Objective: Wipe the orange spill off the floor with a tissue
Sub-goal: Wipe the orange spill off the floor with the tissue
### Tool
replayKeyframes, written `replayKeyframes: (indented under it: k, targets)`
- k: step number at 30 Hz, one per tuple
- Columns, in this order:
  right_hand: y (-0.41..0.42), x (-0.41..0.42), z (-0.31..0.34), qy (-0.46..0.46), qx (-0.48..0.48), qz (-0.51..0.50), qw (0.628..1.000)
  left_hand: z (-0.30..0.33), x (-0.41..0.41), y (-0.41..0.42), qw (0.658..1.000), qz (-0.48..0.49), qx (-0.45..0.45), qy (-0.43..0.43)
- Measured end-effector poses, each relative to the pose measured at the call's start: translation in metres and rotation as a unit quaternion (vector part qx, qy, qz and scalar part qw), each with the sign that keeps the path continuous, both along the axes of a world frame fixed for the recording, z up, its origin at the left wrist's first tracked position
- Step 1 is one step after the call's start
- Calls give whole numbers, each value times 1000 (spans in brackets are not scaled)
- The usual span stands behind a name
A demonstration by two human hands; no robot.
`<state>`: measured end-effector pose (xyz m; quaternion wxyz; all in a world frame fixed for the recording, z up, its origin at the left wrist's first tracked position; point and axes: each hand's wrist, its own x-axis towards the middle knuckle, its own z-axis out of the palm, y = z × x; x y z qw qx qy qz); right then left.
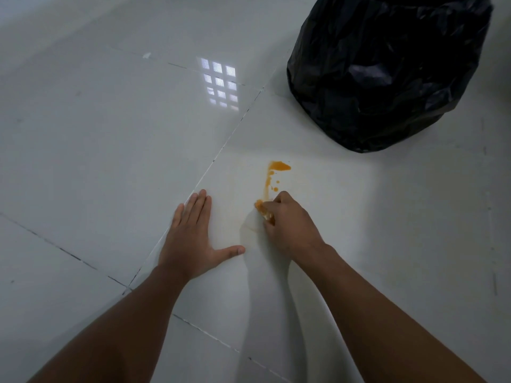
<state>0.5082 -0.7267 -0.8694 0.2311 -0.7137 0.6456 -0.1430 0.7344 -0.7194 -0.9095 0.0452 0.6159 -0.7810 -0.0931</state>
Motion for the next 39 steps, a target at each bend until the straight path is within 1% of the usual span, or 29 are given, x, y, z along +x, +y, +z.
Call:
replayKeyframes:
  k: [4,6,8,11,17,19,23,24,27,29,34,36,39]
  targets:
    - [-9,3,5,-8,24,-7,1000,1,0,0,1000,-5,8,-17]
    - [-14,6,10,-37,26,8,999,0,1,-1,1000,-8,11,-20]
    - [-17,11,15,-52,26,56,997,0,1,0,1000,-11,16,-21]
    - [-19,19,16,-35,39,156,986,0,1,0,999,-15,16,-25]
    - [-4,6,14,-23,24,229,973,0,2,0,1000,-13,16,-22]
    - [1,-11,11,-19,12,210,978,0,1,0,1000,-10,17,-19]
    - [4,-38,4,-32,-17,54,998,1,1,0,1000,-11,19,-21]
    - [6,-39,3,-39,-22,39,998,2,1,0,1000,-11,20,-20]
    - [17,-29,5,-62,-32,87,994,4,0,0,999,-11,21,-22]
    - [22,-20,5,-71,-16,130,989,4,0,1,1000,-13,19,-21]
    - [14,9,3,-69,15,196,978,5,0,1,999,-20,28,-24]
    - [7,19,3,-59,20,201,978,4,1,1,999,-21,29,-28]
    - [-4,26,6,-71,38,168,983,5,1,1,999,-20,31,-32]
